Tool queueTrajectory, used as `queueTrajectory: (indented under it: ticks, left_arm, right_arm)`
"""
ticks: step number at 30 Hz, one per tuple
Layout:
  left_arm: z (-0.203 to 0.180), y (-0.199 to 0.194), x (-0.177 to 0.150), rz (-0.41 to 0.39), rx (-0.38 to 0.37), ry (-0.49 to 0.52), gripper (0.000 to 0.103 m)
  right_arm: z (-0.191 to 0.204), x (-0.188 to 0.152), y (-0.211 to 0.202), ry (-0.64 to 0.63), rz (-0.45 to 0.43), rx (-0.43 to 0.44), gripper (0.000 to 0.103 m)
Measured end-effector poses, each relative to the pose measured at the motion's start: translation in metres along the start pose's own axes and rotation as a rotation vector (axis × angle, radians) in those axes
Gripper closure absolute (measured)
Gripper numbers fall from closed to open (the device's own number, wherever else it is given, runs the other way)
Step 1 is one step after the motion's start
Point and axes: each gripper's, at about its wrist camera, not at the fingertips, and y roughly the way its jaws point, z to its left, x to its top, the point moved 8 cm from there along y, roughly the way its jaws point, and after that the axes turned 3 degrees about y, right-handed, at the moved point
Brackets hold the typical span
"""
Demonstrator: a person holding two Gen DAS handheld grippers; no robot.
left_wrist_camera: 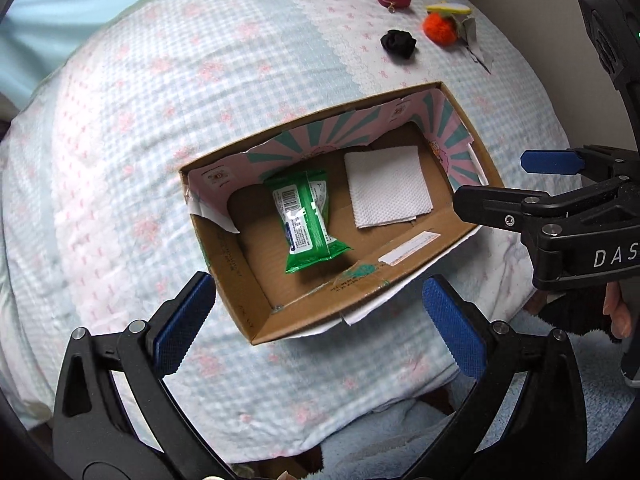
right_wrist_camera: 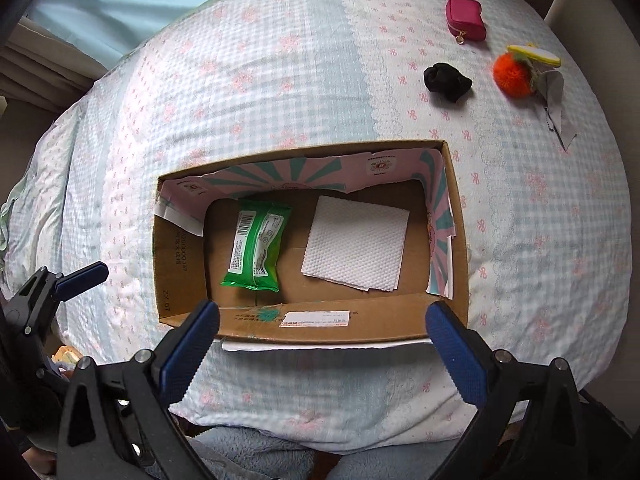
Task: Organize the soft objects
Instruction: 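Withdraw both tools from the box toward the remaining items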
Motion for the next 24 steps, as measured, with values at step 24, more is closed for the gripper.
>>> queueTrajectory:
  ticks: [24]
  left_arm:
    - [-0.072,-0.212,0.063,-0.517,0.164,-0.233,0.0]
  right_arm:
    - [-0.124,0.021,-0.261,0.006,-0.593,-0.111,0.0]
